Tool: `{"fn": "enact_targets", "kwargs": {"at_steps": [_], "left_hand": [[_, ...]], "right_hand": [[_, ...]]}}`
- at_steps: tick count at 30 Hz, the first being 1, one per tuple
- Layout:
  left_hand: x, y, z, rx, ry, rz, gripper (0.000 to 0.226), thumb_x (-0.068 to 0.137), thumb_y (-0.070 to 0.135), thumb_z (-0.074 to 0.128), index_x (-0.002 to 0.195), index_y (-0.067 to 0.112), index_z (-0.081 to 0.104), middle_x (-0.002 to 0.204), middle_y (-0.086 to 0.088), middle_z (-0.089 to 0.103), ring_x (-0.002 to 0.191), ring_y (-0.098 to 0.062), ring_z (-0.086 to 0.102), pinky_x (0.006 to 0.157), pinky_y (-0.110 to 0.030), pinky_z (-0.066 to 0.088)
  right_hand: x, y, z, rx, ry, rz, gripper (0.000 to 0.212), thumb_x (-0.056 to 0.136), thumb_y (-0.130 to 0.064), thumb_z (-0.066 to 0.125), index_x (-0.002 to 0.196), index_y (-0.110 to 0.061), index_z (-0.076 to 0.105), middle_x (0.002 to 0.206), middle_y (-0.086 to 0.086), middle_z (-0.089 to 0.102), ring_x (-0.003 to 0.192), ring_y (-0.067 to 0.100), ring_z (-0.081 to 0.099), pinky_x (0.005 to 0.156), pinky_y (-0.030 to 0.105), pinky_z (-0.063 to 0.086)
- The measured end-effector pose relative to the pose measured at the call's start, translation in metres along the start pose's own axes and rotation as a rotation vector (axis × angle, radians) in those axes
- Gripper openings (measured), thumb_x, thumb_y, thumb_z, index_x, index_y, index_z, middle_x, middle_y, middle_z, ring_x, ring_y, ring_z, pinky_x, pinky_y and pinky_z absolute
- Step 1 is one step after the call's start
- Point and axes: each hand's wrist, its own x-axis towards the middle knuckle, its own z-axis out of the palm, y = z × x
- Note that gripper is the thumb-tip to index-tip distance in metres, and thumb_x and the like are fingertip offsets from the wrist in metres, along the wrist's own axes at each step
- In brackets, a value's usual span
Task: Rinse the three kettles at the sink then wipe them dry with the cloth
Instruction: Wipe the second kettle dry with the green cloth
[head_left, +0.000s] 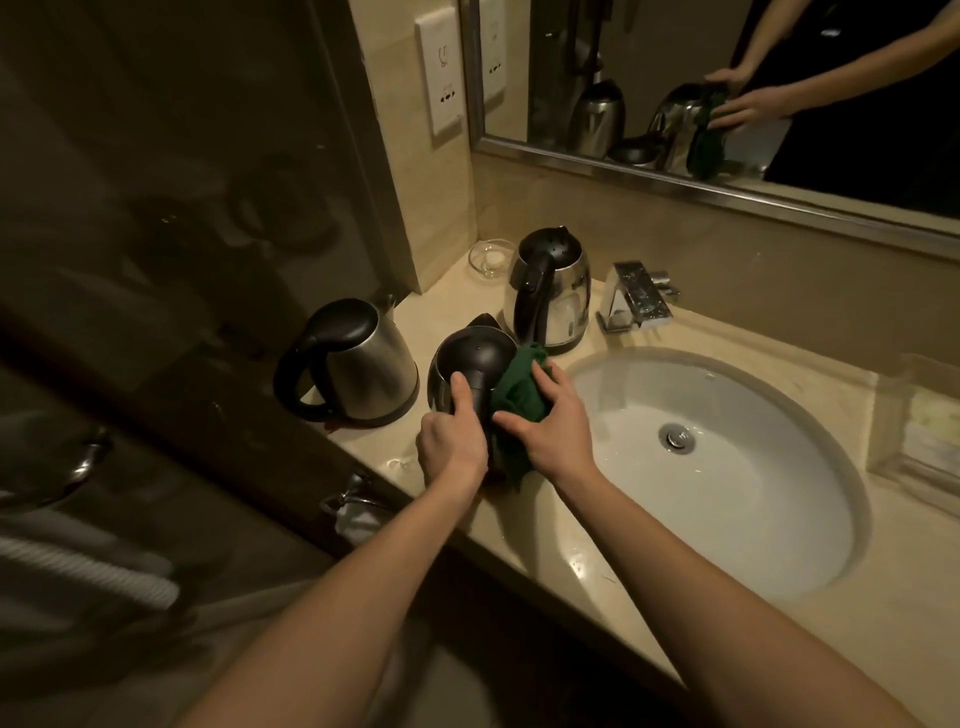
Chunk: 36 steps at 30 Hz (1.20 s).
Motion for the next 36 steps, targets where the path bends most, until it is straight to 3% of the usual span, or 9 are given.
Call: {"fn": "enact_targets", "kwargs": {"at_steps": [4, 10, 16, 20, 28, 32, 36], "left_hand": [[0.000, 0.000, -0.002, 0.014, -0.009, 0.025, 0.145, 0.044, 0.107, 0.001, 0.110, -0.005, 0.065, 0.103, -0.026, 0.071, 0.092, -0.045, 0.069, 0.082, -0.055, 0.058], [0.010, 0.006, -0.011, -0.001, -0.055, 0.056, 0.145, 0.042, 0.108, 0.008, 0.113, -0.005, 0.064, 0.104, -0.028, 0.070, 0.093, -0.046, 0.069, 0.081, -0.057, 0.059], [0.011, 0.007, -0.013, -0.007, -0.082, 0.074, 0.141, 0.042, 0.108, 0.011, 0.111, -0.003, 0.063, 0.102, -0.027, 0.070, 0.091, -0.046, 0.069, 0.080, -0.058, 0.059], [0.012, 0.008, -0.016, 0.012, -0.088, 0.099, 0.124, 0.055, 0.102, 0.018, 0.110, -0.001, 0.060, 0.102, -0.027, 0.069, 0.091, -0.045, 0.069, 0.081, -0.058, 0.059], [0.014, 0.007, -0.017, -0.004, -0.104, 0.119, 0.142, 0.040, 0.108, 0.010, 0.105, -0.006, 0.065, 0.096, -0.026, 0.070, 0.087, -0.045, 0.069, 0.077, -0.056, 0.060], [0.013, 0.007, -0.018, -0.008, -0.122, 0.116, 0.129, 0.054, 0.103, 0.019, 0.107, -0.005, 0.065, 0.098, -0.028, 0.070, 0.089, -0.046, 0.069, 0.077, -0.054, 0.060], [0.011, 0.009, -0.019, -0.031, -0.136, 0.110, 0.122, 0.059, 0.096, 0.026, 0.113, -0.007, 0.062, 0.105, -0.031, 0.068, 0.098, -0.049, 0.067, 0.081, -0.055, 0.057]], "right_hand": [[-0.003, 0.023, 0.012, -0.029, 0.001, 0.041, 0.096, 0.072, -0.025, 0.081, 0.151, -0.020, 0.028, 0.155, -0.001, 0.028, 0.141, 0.017, 0.027, 0.116, 0.034, 0.026], [0.000, 0.024, 0.021, -0.051, 0.002, 0.067, 0.101, 0.073, -0.028, 0.081, 0.152, -0.020, 0.020, 0.156, 0.001, 0.026, 0.142, 0.018, 0.026, 0.117, 0.036, 0.025], [0.007, 0.011, 0.019, -0.151, 0.053, -0.042, 0.101, 0.071, -0.026, 0.082, 0.152, -0.020, 0.021, 0.159, -0.002, 0.019, 0.145, 0.013, 0.018, 0.111, 0.020, 0.013], [0.010, 0.011, 0.019, -0.176, 0.046, -0.082, 0.104, 0.069, -0.027, 0.083, 0.152, -0.021, 0.021, 0.159, -0.003, 0.019, 0.144, 0.012, 0.017, 0.110, 0.019, 0.012], [0.013, 0.035, 0.024, -0.052, -0.035, -0.011, 0.111, 0.068, -0.036, 0.083, 0.154, -0.023, 0.013, 0.158, -0.001, 0.019, 0.143, 0.014, 0.019, 0.114, 0.027, 0.021], [0.010, 0.048, 0.029, 0.020, -0.077, 0.055, 0.113, 0.064, -0.045, 0.077, 0.153, -0.027, 0.010, 0.156, -0.002, 0.020, 0.142, 0.016, 0.022, 0.115, 0.039, 0.028], [0.005, 0.061, 0.034, 0.071, -0.096, 0.108, 0.112, 0.066, -0.035, 0.079, 0.152, -0.028, 0.008, 0.155, 0.000, 0.022, 0.141, 0.017, 0.025, 0.115, 0.045, 0.029]]}}
